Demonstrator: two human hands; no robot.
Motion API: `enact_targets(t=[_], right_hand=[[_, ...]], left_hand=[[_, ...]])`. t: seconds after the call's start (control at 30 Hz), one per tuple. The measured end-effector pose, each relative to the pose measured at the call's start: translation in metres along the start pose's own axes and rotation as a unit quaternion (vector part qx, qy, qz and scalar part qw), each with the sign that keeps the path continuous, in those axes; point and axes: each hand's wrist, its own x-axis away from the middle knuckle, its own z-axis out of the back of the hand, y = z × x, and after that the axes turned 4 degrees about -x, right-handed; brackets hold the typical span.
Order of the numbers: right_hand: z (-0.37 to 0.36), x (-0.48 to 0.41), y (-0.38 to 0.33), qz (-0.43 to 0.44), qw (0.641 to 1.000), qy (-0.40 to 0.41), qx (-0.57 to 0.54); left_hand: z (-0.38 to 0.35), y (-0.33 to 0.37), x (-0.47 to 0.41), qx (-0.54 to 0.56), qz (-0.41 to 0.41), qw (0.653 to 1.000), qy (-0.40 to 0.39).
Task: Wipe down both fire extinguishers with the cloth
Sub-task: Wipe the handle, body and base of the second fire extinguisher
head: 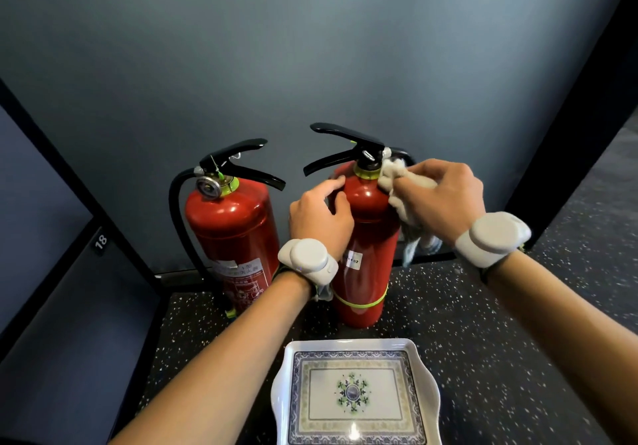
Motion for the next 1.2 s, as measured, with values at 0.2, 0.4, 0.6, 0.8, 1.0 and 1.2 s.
enact_targets(t=[0.2, 0.4, 0.6, 0.8, 1.0, 1.2], right_hand=[[-0.008, 0.023, -0.012, 0.036, 0.999, -0.02, 0.02], [-0.03, 0.035, -0.023, 0.07, 0.995, -0.055, 0.038], [-0.052, 0.028, -0.033, 0.091, 0.986, -0.136, 0.036], [-0.038, 0.01, -0.03, 0.049, 0.981, -0.188, -0.011], [-0.009, -0.013, -0.015, 0.023, 0.993, -0.018, 0.118], [-0.015, 0.0, 0.005, 0.016, 0.995, -0.056, 0.086]], left_hand=[[0.004, 0.0, 0.002, 0.009, 0.013, 1.0, -0.019], [0.005, -0.009, 0.005, 0.073, 0.017, 0.997, 0.006], [0.003, -0.012, 0.016, 0.112, 0.003, 0.985, 0.134], [-0.007, -0.009, 0.025, 0.035, -0.063, 0.996, 0.06], [-0.009, -0.005, 0.008, 0.057, 0.025, 0.998, 0.003], [-0.003, 0.002, -0.029, 0.059, 0.086, 0.991, -0.081]])
